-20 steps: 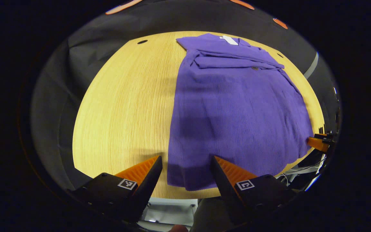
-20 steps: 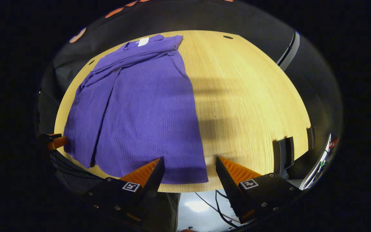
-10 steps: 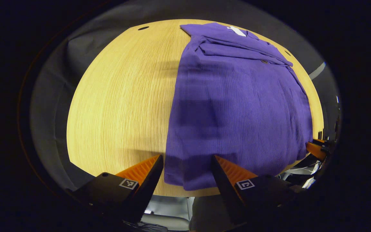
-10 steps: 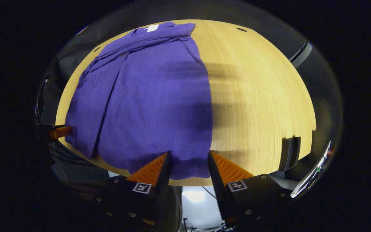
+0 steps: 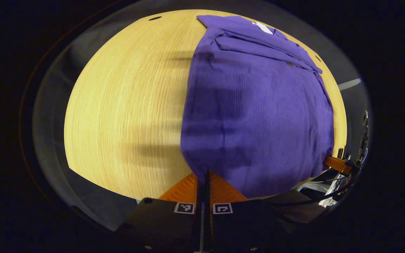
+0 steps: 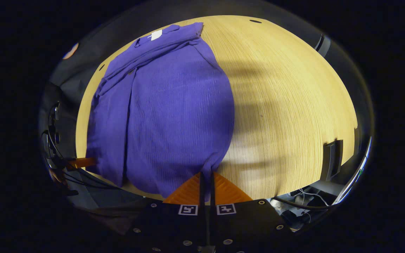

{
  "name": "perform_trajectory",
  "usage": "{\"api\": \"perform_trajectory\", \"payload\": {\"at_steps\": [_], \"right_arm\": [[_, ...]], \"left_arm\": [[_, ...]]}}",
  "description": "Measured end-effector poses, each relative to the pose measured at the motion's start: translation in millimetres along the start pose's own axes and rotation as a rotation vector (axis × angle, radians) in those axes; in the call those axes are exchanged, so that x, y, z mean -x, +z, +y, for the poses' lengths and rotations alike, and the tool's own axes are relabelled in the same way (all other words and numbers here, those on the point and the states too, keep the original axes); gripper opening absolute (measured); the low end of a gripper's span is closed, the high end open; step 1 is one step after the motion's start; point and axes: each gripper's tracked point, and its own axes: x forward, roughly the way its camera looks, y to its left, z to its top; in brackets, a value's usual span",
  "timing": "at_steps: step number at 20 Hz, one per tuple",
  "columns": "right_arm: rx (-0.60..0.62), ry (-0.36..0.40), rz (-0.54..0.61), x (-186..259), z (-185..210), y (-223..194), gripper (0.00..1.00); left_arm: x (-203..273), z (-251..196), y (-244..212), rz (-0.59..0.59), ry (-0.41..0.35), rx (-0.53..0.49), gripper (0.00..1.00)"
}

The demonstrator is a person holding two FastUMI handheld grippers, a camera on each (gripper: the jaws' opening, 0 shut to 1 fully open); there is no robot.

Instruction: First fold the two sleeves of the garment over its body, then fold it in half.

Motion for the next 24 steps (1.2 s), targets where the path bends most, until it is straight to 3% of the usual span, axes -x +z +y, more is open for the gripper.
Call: {"api": "perform_trajectory", "payload": {"at_steps": [5,15,24], "right_arm": [[0.045,0.031,-0.052,26.4,11.1,24.9,0.05],[0.153,0.112,-0.241,88.9,48.7,130.5,0.05],[0.280,0.088,-0.365,116.0,64.1,237.8,0.05]], "left_arm": [[34.8,-10.9,22.1,-0.055,-0.023,-0.036,0.05],[99.9,-35.7,109.7,-0.220,-0.058,-0.123,0.04],[152.9,-63.5,230.0,-0.352,-0.049,-0.221,0.04]]}}
